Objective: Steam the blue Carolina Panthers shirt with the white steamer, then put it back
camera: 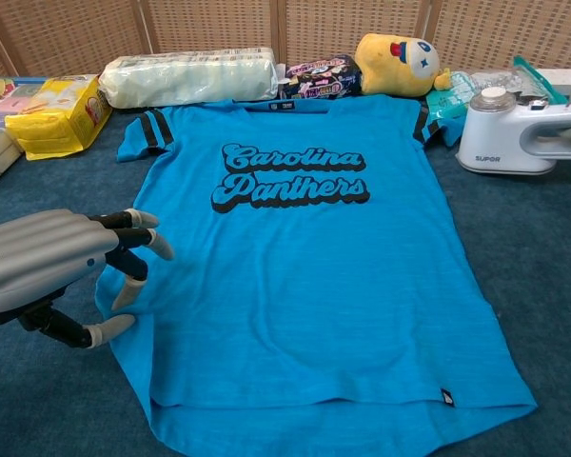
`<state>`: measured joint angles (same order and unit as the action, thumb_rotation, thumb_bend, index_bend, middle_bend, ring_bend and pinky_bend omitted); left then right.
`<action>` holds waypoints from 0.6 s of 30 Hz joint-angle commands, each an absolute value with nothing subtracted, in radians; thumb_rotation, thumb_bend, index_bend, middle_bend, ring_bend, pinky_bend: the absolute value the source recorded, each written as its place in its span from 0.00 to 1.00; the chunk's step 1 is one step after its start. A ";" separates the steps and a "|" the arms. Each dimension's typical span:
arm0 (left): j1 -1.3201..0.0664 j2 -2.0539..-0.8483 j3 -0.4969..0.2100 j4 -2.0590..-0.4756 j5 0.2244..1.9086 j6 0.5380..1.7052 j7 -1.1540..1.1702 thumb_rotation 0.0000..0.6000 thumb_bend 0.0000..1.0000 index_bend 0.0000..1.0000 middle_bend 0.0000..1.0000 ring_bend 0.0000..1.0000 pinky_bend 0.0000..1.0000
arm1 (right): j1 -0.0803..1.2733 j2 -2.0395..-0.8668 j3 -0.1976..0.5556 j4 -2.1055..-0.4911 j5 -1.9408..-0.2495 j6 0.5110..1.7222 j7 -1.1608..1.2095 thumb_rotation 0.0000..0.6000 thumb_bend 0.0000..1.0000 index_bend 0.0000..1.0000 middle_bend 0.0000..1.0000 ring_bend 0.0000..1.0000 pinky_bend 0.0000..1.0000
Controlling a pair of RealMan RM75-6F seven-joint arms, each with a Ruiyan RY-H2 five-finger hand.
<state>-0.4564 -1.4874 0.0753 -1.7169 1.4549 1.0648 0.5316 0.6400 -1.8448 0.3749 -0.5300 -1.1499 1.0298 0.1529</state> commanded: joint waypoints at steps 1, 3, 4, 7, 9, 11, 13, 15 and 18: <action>-0.457 -1.488 0.075 -1.717 1.455 1.065 0.534 0.86 0.44 0.63 0.21 0.07 0.20 | 0.611 -1.797 0.383 -0.617 -1.147 1.058 0.163 1.00 0.35 0.69 0.70 0.71 0.68; -0.457 -1.489 0.074 -1.718 1.454 1.065 0.535 0.85 0.44 0.63 0.21 0.07 0.20 | 0.600 -1.777 0.387 -0.665 -1.142 1.064 0.162 1.00 0.35 0.69 0.70 0.71 0.68; -0.458 -1.489 0.074 -1.718 1.454 1.065 0.537 0.86 0.44 0.63 0.21 0.07 0.20 | 0.591 -1.761 0.390 -0.702 -1.138 1.070 0.160 1.00 0.35 0.69 0.70 0.71 0.68; -0.458 -1.490 0.074 -1.719 1.453 1.064 0.540 0.86 0.44 0.63 0.21 0.07 0.20 | 0.573 -1.723 0.392 -0.778 -1.130 1.078 0.135 1.00 0.35 0.69 0.70 0.71 0.68; -0.459 -1.491 0.075 -1.720 1.453 1.064 0.542 0.86 0.44 0.63 0.21 0.07 0.20 | 0.565 -1.703 0.390 -0.804 -1.124 1.079 0.105 1.00 0.35 0.69 0.69 0.71 0.68; -0.459 -1.492 0.075 -1.721 1.453 1.065 0.542 0.85 0.44 0.63 0.21 0.07 0.20 | 0.560 -1.695 0.387 -0.812 -1.119 1.078 0.085 1.00 0.35 0.69 0.69 0.71 0.68; -0.458 -1.492 0.075 -1.720 1.451 1.066 0.541 0.85 0.44 0.63 0.21 0.07 0.20 | 0.553 -1.689 0.385 -0.819 -1.109 1.072 0.071 1.00 0.35 0.69 0.69 0.71 0.68; -0.458 -1.493 0.075 -1.718 1.450 1.064 0.542 0.86 0.44 0.63 0.21 0.07 0.20 | 0.545 -1.684 0.379 -0.826 -1.106 1.070 0.063 1.00 0.35 0.69 0.69 0.71 0.68; -0.460 -1.495 0.076 -1.716 1.449 1.061 0.542 0.86 0.44 0.63 0.21 0.07 0.20 | 0.532 -1.678 0.360 -0.832 -1.112 1.067 0.049 1.00 0.35 0.69 0.69 0.71 0.67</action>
<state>-0.4595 -1.4948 0.0758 -1.7160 1.4489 1.0609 0.5418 0.5376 -1.6813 0.3667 -0.8296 -1.1093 1.0685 0.0552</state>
